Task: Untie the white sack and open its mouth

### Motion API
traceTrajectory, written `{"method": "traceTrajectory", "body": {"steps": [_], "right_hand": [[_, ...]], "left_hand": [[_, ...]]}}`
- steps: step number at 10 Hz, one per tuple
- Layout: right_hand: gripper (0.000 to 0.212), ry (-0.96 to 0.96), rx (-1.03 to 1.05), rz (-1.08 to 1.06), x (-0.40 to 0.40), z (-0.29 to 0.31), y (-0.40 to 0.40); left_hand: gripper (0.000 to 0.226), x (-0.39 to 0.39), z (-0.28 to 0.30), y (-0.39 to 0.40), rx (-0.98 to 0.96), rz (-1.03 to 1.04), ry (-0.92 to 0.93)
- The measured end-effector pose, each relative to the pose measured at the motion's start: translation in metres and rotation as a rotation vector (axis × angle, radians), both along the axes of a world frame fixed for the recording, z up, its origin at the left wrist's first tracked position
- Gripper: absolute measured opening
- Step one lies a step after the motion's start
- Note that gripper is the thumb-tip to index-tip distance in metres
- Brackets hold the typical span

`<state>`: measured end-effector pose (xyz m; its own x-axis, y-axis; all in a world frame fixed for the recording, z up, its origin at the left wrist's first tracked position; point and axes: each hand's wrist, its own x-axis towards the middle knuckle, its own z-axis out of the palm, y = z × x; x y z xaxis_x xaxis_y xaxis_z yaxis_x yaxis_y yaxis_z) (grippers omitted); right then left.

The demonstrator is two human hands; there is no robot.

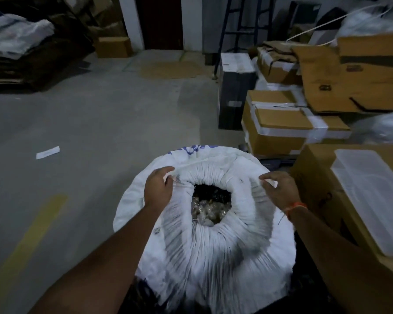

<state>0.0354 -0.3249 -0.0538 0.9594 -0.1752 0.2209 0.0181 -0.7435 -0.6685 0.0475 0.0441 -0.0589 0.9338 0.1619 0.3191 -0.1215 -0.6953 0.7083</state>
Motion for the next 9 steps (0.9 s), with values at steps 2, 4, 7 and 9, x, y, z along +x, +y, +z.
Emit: {"method": "traceTrajectory", "body": {"steps": [2,4,7,9], "right_hand": [[0.024,0.331,0.050,0.134,0.052,-0.033,-0.034],[0.025,0.245,-0.168,0.144,0.073,-0.035,-0.040],[0.032,0.250,-0.430,0.025,0.089,-0.049,-0.029],[0.041,0.122,-0.485,0.037,0.062,-0.038,-0.023]], "left_hand": [[0.043,0.075,-0.049,0.046,0.135,-0.191,0.496],[0.023,0.099,-0.041,0.038,0.251,-0.261,0.382],[0.042,0.099,-0.029,0.022,0.566,0.167,0.274],[0.035,0.070,-0.023,0.041,0.525,0.076,0.217]]}}
